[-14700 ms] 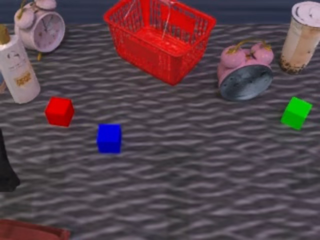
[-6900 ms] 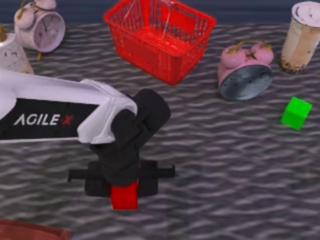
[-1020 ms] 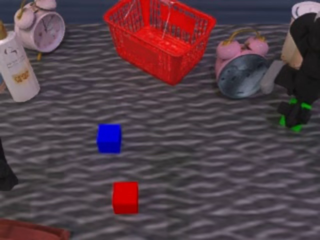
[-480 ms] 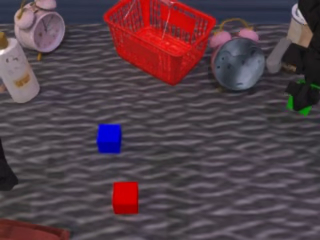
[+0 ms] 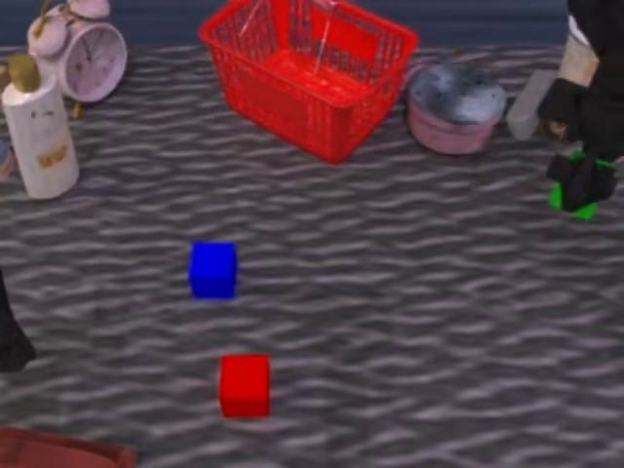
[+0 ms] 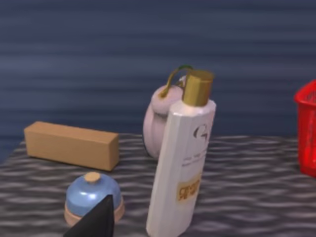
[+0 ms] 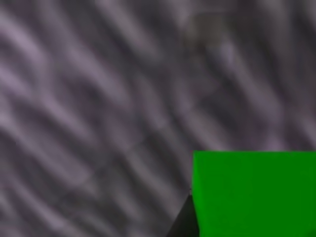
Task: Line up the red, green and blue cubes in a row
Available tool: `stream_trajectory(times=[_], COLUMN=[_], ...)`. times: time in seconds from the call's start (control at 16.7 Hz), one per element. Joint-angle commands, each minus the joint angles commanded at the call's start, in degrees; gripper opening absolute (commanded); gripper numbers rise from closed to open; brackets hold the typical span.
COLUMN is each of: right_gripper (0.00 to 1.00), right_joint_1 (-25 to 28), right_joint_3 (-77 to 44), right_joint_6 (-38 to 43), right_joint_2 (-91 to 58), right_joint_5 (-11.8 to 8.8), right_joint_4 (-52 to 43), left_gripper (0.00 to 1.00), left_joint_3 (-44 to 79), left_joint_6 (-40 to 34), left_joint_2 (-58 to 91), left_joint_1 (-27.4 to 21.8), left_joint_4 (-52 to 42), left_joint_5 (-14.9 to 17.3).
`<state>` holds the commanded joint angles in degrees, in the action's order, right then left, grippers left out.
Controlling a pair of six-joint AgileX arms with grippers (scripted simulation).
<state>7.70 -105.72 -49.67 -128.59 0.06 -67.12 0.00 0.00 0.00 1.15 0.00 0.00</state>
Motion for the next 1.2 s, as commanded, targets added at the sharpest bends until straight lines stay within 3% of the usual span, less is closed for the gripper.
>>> stream_trajectory(times=[0.24,0.72,0.9,1.2], right_gripper=[0.00,0.00,0.00,0.00], right_joint_1=[10.2,37.8,42.2,42.3], right_joint_3=[3.6,14.2,16.2,16.3], right_joint_6=[2.2,8.6,9.8,9.9], right_joint_2=[3.1,11.5,13.4,13.2], right_joint_5=[-0.1,-0.5,-0.5,-0.5], right_joint_4=[0.7,2.6,3.2,3.3], left_gripper=[1.00,1.00,1.00,1.00], left_joint_3=[0.0,0.0,0.0,0.0], left_joint_6=[0.0,0.0,0.0,0.0], left_joint_2=[0.0,0.0,0.0,0.0], left_joint_1=[0.0,0.0,0.0,0.0], left_joint_4=[0.0,0.0,0.0,0.0], left_joint_5=[0.0,0.0,0.0,0.0])
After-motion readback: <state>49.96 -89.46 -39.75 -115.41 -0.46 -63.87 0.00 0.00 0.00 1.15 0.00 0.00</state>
